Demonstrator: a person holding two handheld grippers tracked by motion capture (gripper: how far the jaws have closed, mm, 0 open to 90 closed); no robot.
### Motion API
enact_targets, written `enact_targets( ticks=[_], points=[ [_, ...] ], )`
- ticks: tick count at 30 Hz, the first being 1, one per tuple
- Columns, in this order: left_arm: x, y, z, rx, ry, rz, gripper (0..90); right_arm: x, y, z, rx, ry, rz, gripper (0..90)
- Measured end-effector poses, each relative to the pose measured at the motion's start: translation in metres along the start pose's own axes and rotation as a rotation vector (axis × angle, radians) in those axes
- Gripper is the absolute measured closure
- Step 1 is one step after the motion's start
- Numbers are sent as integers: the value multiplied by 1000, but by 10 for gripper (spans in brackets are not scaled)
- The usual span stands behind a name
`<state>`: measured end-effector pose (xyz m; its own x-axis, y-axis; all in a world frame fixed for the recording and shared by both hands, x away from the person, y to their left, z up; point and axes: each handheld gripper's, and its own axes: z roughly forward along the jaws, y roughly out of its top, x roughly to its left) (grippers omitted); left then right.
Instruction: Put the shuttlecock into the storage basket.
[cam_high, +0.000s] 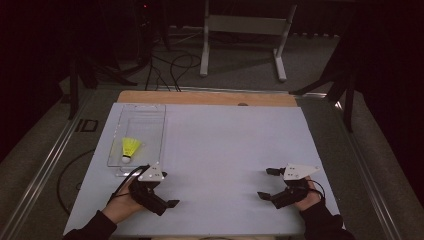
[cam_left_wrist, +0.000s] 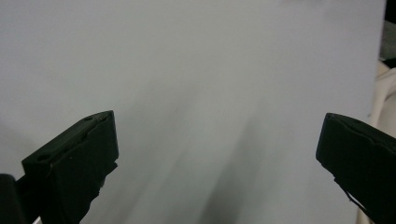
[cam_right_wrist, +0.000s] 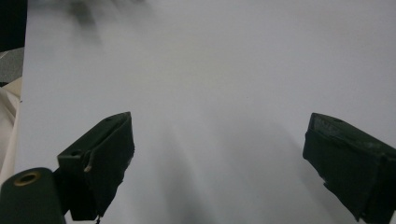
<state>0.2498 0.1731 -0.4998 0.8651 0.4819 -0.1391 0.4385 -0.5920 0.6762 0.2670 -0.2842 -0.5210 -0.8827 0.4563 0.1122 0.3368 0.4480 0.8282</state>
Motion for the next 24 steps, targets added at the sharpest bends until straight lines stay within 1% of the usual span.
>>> enact_targets(
  ticks=[1, 2, 5, 7, 9, 11, 13, 14, 15, 17, 19, 20, 21, 24],
  points=[
    [1, -3, -1, 9, 10, 1, 1, 0, 0, 0, -2, 0, -1, 89],
    [2, -7, -2, 5, 9, -14, 1, 0, 0, 0, -1, 0, -1, 90],
    [6, -17, -6, 6, 12, -32, 1, 0, 0, 0, 3, 3, 4, 89],
    [8, -23, -9, 5, 23, -40, 1, -1, 0, 0, 5, 4, 3, 89],
    [10, -29, -13, -7, 23, -65, 1, -1, 0, 0, 8, 4, 3, 89],
    [12, -33, -15, -14, 27, -78, 1, -1, 0, 1, 8, 5, 2, 89],
    [13, -37, -18, -24, 29, -79, 1, -1, 0, 1, 9, 5, 4, 89],
    [13, -40, -19, -37, 32, -79, 1, -1, -1, 1, 11, 4, 3, 90],
    [13, -42, -20, -51, 23, -78, 1, -1, -1, 1, 12, 4, 3, 89],
    [14, -45, -22, -64, 14, -76, 1, -2, -1, 1, 10, 7, 0, 90],
    [14, -48, -22, -67, 15, -80, 1, -2, -1, 2, 11, 5, 0, 90],
    [15, -49, -21, -69, 19, -86, 1, -1, -1, 2, 10, 6, 1, 89],
    [17, -51, -21, -76, 23, -102, 1, -1, -1, 2, 10, 6, -1, 89],
    [18, -53, -20, -78, 35, -117, 2, -1, -1, 2, 18, 2, -9, 89]
  ],
)
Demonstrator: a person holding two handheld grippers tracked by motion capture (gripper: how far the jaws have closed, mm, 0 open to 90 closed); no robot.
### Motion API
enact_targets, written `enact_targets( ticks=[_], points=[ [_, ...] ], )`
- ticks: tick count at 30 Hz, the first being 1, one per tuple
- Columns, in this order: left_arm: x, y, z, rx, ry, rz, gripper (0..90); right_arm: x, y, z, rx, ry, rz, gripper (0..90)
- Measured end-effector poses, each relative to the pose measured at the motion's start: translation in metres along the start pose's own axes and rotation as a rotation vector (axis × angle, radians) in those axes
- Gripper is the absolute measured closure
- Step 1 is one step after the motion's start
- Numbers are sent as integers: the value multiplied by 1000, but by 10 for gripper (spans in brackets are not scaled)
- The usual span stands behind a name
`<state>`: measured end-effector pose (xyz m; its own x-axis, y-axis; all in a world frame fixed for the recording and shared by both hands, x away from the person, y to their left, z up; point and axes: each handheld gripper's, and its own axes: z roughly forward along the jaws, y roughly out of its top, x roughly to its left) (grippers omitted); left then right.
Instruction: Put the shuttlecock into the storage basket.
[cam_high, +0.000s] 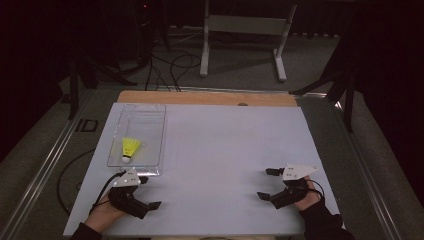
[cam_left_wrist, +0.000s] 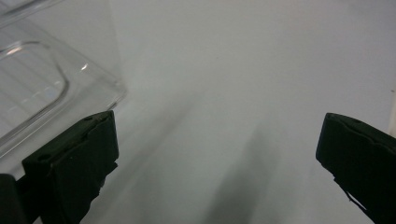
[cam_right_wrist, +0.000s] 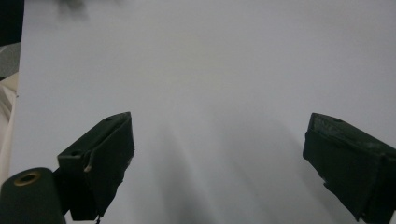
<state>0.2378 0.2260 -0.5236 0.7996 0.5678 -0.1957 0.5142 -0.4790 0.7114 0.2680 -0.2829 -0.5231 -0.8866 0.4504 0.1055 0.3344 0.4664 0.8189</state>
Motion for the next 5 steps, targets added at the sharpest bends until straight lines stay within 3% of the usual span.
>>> enact_targets(
  ticks=[5],
  points=[
    [0, 0, 0, 0, 9, -1, 2, 0, 0, 2, 6, 3, -4, 89]
  ],
)
